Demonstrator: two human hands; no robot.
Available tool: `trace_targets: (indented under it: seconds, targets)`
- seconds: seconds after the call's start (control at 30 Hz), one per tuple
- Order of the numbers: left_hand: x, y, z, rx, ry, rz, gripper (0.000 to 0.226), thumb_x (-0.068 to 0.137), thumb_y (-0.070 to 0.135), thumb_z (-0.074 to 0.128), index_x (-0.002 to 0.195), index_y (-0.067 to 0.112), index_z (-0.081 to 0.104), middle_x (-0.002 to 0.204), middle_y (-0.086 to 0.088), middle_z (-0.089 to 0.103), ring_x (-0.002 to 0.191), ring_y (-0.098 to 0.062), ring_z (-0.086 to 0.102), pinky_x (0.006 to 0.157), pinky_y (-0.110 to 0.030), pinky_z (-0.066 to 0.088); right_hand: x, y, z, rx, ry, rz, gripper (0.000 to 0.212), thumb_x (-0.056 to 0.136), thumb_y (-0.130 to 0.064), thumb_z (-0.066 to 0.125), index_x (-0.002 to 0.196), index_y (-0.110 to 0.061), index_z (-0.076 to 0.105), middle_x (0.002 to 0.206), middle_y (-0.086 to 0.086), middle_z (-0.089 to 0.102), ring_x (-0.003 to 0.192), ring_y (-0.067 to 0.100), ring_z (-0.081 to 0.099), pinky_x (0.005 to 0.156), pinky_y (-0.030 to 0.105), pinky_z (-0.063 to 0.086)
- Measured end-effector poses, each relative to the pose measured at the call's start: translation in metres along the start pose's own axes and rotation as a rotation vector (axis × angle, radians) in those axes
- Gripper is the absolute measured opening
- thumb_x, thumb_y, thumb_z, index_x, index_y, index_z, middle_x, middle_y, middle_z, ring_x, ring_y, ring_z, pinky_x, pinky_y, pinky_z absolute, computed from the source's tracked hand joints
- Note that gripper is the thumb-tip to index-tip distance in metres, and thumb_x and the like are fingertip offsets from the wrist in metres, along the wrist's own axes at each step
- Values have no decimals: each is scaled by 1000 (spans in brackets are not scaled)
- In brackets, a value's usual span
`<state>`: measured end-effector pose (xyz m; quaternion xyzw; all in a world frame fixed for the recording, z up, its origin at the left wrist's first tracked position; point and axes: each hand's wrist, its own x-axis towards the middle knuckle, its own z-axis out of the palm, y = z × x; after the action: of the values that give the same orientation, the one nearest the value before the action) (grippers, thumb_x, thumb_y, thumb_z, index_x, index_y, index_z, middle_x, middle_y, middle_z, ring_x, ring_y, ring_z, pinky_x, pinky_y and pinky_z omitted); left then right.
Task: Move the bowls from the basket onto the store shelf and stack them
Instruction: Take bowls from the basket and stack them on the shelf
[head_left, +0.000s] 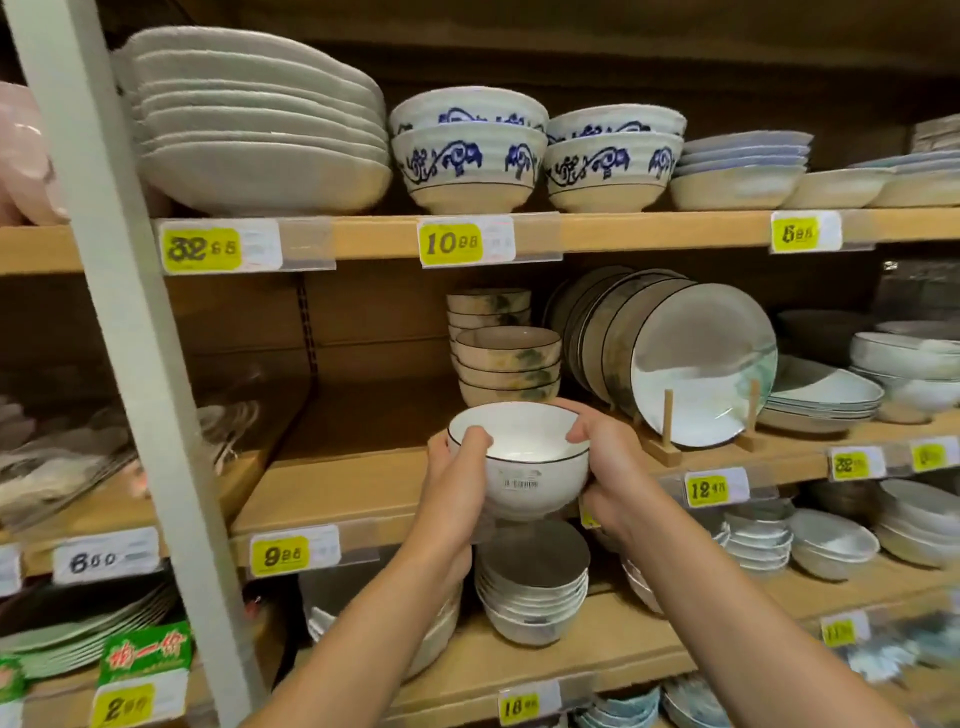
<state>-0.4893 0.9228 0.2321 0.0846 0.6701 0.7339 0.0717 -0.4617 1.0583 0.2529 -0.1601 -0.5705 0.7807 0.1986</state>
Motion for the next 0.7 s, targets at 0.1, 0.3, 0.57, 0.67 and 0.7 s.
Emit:
trace_targets:
  seconds: [0.1, 0.3, 0.57, 0.67, 0.7]
  targets:
    - [25, -2, 10, 3, -58, -11, 46, 89, 40, 47, 133, 28, 38, 113, -1, 60, 104, -18, 60, 70, -33, 56, 23, -4, -5, -19, 43, -5, 54, 73, -1, 37, 115, -18, 67, 115, 13, 64, 101, 37, 60, 73, 40, 56]
    - [53, -8, 25, -24, -83, -53, 48, 86, 36, 52, 131, 27, 38, 115, -2, 60, 105, -23, 61, 87, -46, 57, 54, -2, -17, -9, 56, 9, 49, 72, 2, 36, 102, -18, 70, 112, 15, 66, 99, 38, 60, 75, 40, 55]
    - [63, -11, 32, -20, -51, -32, 43, 92, 38, 48, 132, 27, 43, 115, 1, 63, 107, -18, 61, 87, -37, 54, 87, 0, -27, 9, -41, 27, 43, 74, 2, 36, 96, -18, 68, 103, 13, 69, 96, 34, 62, 77, 38, 55]
    - [59, -10, 30, -87, -37, -47, 42, 95, 37, 45, 135, 24, 44, 122, 0, 62, 111, -15, 60, 84, -30, 51, 95, 1, -29, 3, -86, 32, 40, 80, -1, 38, 104, -13, 67, 105, 14, 69, 100, 34, 62, 83, 41, 53]
    - [57, -11, 30, -105, -17, -34, 48, 95, 36, 46, 141, 23, 39, 130, 1, 58, 115, -13, 56, 87, -28, 48, 96, 2, -29, 0, -106, 36, 40, 81, -2, 38, 109, -10, 66, 108, 15, 69, 103, 34, 62, 88, 43, 51]
